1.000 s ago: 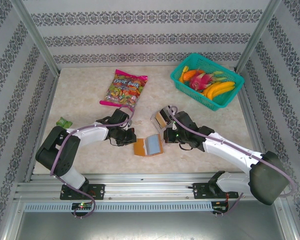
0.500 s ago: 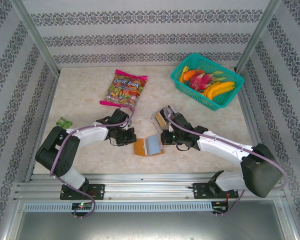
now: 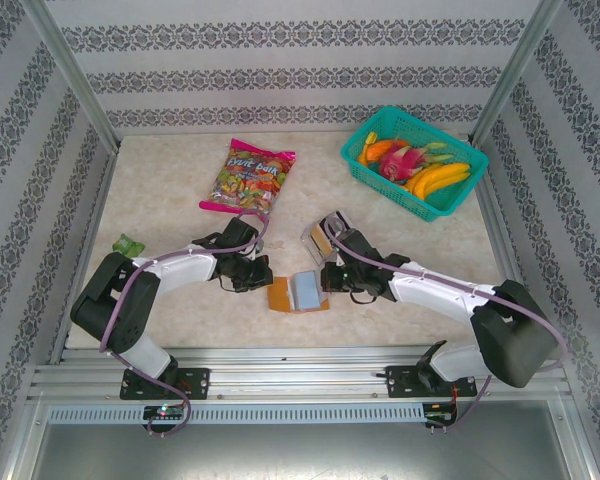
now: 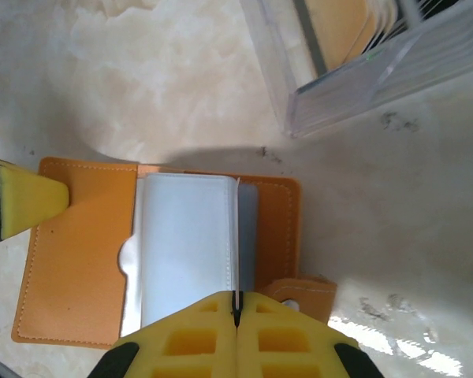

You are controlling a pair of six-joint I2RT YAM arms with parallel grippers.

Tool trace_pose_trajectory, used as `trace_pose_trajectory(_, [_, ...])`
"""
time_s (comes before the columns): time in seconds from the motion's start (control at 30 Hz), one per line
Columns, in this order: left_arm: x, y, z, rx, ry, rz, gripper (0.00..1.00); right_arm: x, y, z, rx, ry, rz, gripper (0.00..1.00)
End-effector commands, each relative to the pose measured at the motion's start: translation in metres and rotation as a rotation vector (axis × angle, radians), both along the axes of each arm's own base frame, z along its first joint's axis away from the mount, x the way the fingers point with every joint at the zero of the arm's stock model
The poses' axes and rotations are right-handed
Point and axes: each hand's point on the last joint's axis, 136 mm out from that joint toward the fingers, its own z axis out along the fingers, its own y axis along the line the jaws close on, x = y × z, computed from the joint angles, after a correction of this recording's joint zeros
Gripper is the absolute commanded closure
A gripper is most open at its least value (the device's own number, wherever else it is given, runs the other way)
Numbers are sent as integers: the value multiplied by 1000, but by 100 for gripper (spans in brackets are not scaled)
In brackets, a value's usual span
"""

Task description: Put the credit cards into the card holder

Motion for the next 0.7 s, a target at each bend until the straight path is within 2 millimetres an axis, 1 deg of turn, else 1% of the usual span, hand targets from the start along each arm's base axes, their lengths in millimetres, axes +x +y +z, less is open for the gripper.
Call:
trace_pose_trajectory(0.0, [-5, -1, -2, 17, 22, -2, 100, -2, 17, 5, 62, 5, 23, 100])
trace_pose_trajectory(0.2, [-4, 0, -4, 17, 15, 14, 100, -3, 36, 29, 135, -19, 53, 100])
trace_pose_trajectory(0.27, [-4, -1, -5, 15, 15, 21, 100, -3, 44, 38, 170, -27, 68, 100])
trace_pose_trajectory(0.33, [-3, -2, -5, 10, 9, 29, 100, -4, 52, 43, 194, -24, 86, 100])
trace_pose_trajectory(0.4, [-1, -4, -5, 2, 2, 35, 100, -5, 59, 42, 194, -18, 99, 100])
trace_pose_trajectory(0.57, [2, -5, -5, -8, -9, 53, 100, -8, 74, 24, 170, 26, 129, 100])
trace_pose_trajectory(0.67, [4, -4, -6, 1, -12, 63, 100, -7, 72, 17, 153, 26, 106, 100])
